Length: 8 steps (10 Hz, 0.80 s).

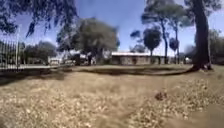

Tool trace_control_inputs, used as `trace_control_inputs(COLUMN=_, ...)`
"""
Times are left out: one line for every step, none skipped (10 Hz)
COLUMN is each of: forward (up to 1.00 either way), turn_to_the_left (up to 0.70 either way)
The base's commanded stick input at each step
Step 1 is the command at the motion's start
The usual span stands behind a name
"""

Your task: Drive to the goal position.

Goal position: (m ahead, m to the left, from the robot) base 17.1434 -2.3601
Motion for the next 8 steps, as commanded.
trace_control_inputs(forward=0.70, turn_to_the_left=0.04)
trace_control_inputs(forward=0.70, turn_to_the_left=0.00)
trace_control_inputs(forward=0.70, turn_to_the_left=0.00)
trace_control_inputs(forward=0.70, turn_to_the_left=0.00)
trace_control_inputs(forward=0.70, turn_to_the_left=0.00)
trace_control_inputs(forward=0.70, turn_to_the_left=0.00)
trace_control_inputs(forward=0.70, turn_to_the_left=0.00)
trace_control_inputs(forward=0.70, turn_to_the_left=0.00)
